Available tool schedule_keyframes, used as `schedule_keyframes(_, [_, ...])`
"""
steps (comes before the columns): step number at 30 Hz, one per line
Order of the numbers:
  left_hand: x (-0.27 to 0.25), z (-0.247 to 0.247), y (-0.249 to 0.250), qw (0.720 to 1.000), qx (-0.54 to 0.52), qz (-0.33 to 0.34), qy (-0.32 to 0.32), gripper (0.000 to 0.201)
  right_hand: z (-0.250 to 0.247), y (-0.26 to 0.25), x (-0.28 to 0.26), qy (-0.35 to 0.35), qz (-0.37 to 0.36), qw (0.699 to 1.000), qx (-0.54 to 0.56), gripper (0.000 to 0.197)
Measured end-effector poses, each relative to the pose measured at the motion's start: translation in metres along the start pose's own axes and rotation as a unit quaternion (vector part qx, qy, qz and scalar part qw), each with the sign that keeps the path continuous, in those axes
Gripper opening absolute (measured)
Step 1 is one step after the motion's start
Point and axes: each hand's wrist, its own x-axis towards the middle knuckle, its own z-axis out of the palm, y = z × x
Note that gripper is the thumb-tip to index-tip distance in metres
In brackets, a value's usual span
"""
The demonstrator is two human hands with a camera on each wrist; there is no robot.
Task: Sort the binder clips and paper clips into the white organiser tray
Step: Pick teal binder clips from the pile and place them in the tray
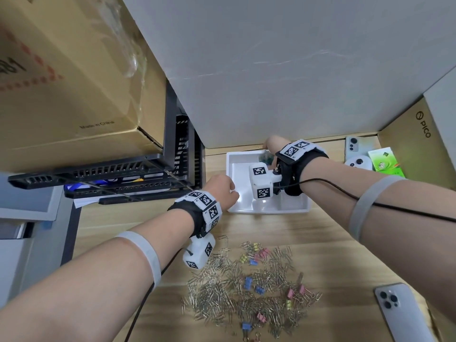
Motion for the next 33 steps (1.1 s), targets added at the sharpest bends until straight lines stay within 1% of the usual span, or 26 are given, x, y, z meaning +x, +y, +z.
schedule_keyframes(2, [0.001,0.003,0.001,1.000,-0.015,-0.017,0.002,0.009,0.000,0.000,-0.005,0.011,-0.025,1.000,0.005,0.117])
schedule_keyframes(3, [0.001,0.003,0.001,0.999,-0.028,-0.024,0.003,0.010,-0.005,-0.007,-0.036,0.018,-0.023,1.000,-0.007,0.114])
schedule_keyframes(4, [0.001,0.005,0.001,0.999,-0.039,-0.030,0.002,0.012,-0.009,-0.011,-0.049,0.041,-0.028,0.999,0.002,0.104])
schedule_keyframes(6, [0.000,0.006,0.003,0.997,-0.059,-0.047,-0.005,0.019,-0.015,-0.019,-0.102,0.050,-0.031,0.998,0.004,0.087])
schedule_keyframes(7, [-0.001,0.006,0.004,0.996,-0.068,-0.056,-0.006,0.019,-0.016,-0.020,-0.112,0.051,-0.027,0.998,0.006,0.082])
schedule_keyframes(9, [-0.003,0.007,0.006,0.995,-0.076,-0.068,-0.002,0.019,-0.008,-0.011,-0.084,0.075,-0.029,0.996,0.046,0.088])
schedule_keyframes(10, [-0.004,0.007,0.006,0.995,-0.080,-0.066,0.003,0.026,-0.005,-0.003,-0.062,0.077,-0.021,0.995,0.055,0.093])
schedule_keyframes(11, [-0.006,0.007,0.007,0.995,-0.082,-0.063,0.004,0.034,-0.008,-0.005,-0.060,0.078,-0.017,0.994,0.071,0.094])
schedule_keyframes(12, [-0.008,0.006,0.008,0.995,-0.083,-0.060,0.009,0.039,-0.012,-0.006,-0.070,0.083,-0.017,0.992,0.095,0.087])
schedule_keyframes(14, [-0.012,0.005,0.011,0.994,-0.083,-0.070,0.008,0.042,-0.019,-0.014,-0.140,0.096,-0.050,0.980,0.166,0.059])
schedule_keyframes(15, [-0.013,0.004,0.012,0.994,-0.084,-0.074,0.005,0.042,-0.020,-0.020,-0.176,0.076,-0.064,0.967,0.235,0.050])
schedule_keyframes(17, [-0.014,0.003,0.013,0.993,-0.082,-0.084,0.001,0.041,-0.021,-0.021,-0.213,0.052,-0.070,0.884,0.460,0.053])
schedule_keyframes(19, [-0.015,0.003,0.013,0.993,-0.069,-0.095,-0.001,0.034,-0.020,-0.015,-0.226,0.070,-0.065,0.832,0.547,0.052])
schedule_keyframes(20, [-0.018,0.003,0.014,0.995,-0.051,-0.089,0.003,0.027,-0.021,-0.014,-0.239,0.070,-0.057,0.808,0.582,0.045])
schedule_keyframes(22, [-0.024,0.002,0.013,0.996,-0.038,-0.083,-0.005,0.014,-0.021,-0.016,-0.253,0.080,-0.057,0.755,0.648,0.020])
schedule_keyframes(23, [-0.025,0.004,0.010,0.996,-0.031,-0.082,-0.007,0.031,-0.020,-0.022,-0.260,0.085,-0.055,0.746,0.658,0.014])
schedule_keyframes(24, [-0.029,0.005,0.009,0.997,-0.035,-0.073,0.000,0.049,-0.018,-0.029,-0.272,0.083,-0.054,0.747,0.657,0.013])
schedule_keyframes(25, [-0.033,0.004,0.008,0.996,-0.041,-0.074,0.002,0.058,-0.014,-0.037,-0.277,0.081,-0.054,0.759,0.644,0.011])
schedule_keyframes(26, [-0.036,0.004,0.007,0.996,-0.051,-0.070,0.004,0.061,-0.007,-0.043,-0.279,0.079,-0.057,0.780,0.618,0.009])
schedule_keyframes(27, [-0.039,0.003,0.008,0.996,-0.042,-0.073,-0.007,0.059,0.001,-0.049,-0.276,0.078,-0.072,0.819,0.564,0.008])
schedule_keyframes(28, [-0.042,0.003,0.007,0.997,-0.044,-0.066,-0.002,0.048,0.010,-0.053,-0.276,0.072,-0.093,0.863,0.491,0.012])
schedule_keyframes(29, [-0.045,0.003,0.007,0.996,-0.036,-0.079,-0.009,0.026,0.019,-0.059,-0.276,0.069,-0.115,0.900,0.414,0.019])
schedule_keyframes(30, [-0.048,0.002,0.006,0.996,-0.041,-0.075,-0.006,0.014,0.027,-0.064,-0.277,0.061,-0.134,0.928,0.342,0.025])
schedule_keyframes(31, [-0.049,0.003,0.005,0.996,-0.034,-0.078,-0.013,0.031,0.034,-0.069,-0.278,0.052,-0.139,0.953,0.263,0.031])
schedule_keyframes(32, [-0.052,0.005,0.005,0.997,-0.032,-0.073,-0.015,0.036,0.040,-0.075,-0.282,0.049,-0.136,0.975,0.166,0.036])
schedule_keyframes(33, [-0.055,0.004,0.005,0.996,-0.043,-0.079,-0.021,0.028,0.044,-0.083,-0.287,0.048,-0.130,0.987,0.085,0.039])
